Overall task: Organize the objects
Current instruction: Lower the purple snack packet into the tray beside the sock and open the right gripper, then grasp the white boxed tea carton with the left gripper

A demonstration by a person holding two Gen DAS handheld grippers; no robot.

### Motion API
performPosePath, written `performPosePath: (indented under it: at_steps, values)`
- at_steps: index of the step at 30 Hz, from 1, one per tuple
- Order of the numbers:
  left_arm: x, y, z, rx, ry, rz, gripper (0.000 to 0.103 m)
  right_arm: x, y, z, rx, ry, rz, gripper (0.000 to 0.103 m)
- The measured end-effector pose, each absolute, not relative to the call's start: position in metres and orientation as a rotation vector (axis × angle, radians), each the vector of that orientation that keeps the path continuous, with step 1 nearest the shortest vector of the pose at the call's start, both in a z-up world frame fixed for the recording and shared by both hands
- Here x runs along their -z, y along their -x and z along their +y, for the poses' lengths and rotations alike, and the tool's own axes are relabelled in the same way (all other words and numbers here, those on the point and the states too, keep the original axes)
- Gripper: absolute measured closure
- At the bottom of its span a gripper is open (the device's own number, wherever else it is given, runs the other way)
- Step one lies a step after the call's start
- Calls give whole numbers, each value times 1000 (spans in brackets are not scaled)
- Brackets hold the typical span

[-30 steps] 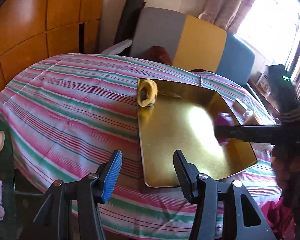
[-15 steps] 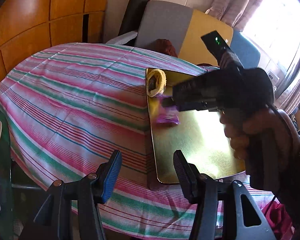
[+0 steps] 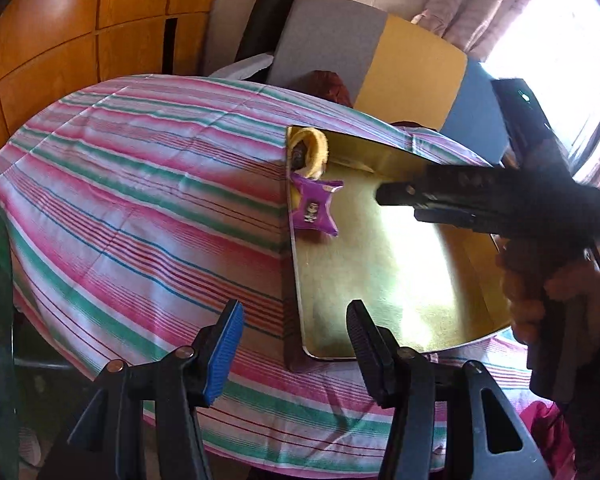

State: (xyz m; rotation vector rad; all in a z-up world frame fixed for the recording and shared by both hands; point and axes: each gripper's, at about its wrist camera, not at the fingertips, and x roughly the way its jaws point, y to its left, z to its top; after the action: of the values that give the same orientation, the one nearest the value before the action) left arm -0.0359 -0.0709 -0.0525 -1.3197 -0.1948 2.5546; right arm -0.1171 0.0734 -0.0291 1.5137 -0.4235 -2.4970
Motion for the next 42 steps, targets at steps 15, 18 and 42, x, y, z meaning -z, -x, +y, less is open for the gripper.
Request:
performPosePath:
  at_steps: [15, 18, 42]
  values:
    - [11, 27, 24, -2383, 1119, 132, 46, -26, -1, 235, 2868, -1394, -430, 18]
    - [0, 25, 56, -2343, 1064, 209, 42, -30, -32, 296, 2988, -1418, -511, 16]
    - [39, 45, 330, -1838, 963, 806, 21, 24, -161, 498, 3130, -1174, -1685, 10]
